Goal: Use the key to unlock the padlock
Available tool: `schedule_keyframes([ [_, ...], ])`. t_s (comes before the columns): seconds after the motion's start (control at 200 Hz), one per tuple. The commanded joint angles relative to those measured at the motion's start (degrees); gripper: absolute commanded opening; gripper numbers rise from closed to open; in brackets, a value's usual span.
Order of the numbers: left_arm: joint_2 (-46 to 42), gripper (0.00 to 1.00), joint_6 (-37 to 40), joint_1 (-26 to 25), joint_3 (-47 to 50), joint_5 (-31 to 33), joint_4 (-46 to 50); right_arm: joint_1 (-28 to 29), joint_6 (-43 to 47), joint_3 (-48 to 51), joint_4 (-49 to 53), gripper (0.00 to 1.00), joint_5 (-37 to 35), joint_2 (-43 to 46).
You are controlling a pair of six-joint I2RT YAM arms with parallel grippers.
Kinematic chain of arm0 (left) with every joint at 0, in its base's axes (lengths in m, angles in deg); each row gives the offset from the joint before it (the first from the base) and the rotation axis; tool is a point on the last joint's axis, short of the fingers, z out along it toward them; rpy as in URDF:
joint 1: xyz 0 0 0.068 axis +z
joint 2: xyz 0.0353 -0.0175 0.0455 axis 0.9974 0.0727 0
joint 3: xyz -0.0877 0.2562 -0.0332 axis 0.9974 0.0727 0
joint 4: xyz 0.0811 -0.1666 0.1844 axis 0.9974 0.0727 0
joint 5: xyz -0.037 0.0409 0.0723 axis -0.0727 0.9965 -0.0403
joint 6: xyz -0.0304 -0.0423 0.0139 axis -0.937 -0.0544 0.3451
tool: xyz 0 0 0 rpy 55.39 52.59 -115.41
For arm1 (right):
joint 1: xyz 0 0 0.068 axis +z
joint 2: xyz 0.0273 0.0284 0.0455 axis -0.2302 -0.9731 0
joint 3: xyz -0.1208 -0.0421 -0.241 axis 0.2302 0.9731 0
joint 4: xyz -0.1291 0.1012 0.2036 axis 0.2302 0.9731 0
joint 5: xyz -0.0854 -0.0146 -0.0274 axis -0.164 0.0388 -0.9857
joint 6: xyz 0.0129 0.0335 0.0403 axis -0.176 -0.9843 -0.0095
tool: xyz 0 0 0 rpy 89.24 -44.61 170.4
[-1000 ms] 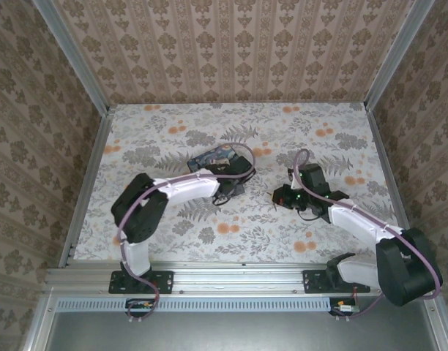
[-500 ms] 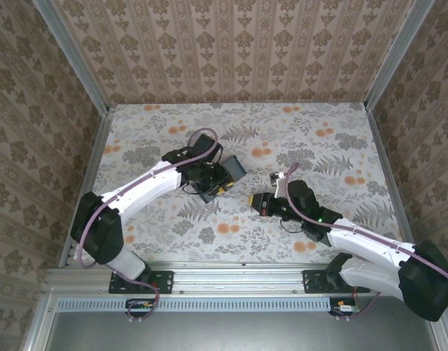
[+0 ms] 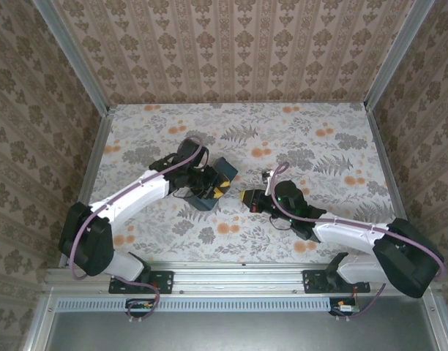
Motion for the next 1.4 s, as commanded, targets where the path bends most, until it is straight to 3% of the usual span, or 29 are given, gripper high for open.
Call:
schedule_keyframes([
  [0.0,-2.58,0.19,-1.92,0.86,1.03,-1.67,-3.03,0.32,-1.02,-3.11,-4.9,0.0,4.82,-2.83],
  [0.4,-3.97,0.18,-2.39,1.75,2.68,-1.16,-4.38,0.44,-1.34,-5.26,-5.26,0.0,8.49,-5.03],
  [1.39,-5.37,0.15,-3.8,2.18,4.76,-1.55,-8.1,0.06,-3.39,-5.98,-7.1,0.0,7.76,-7.07],
])
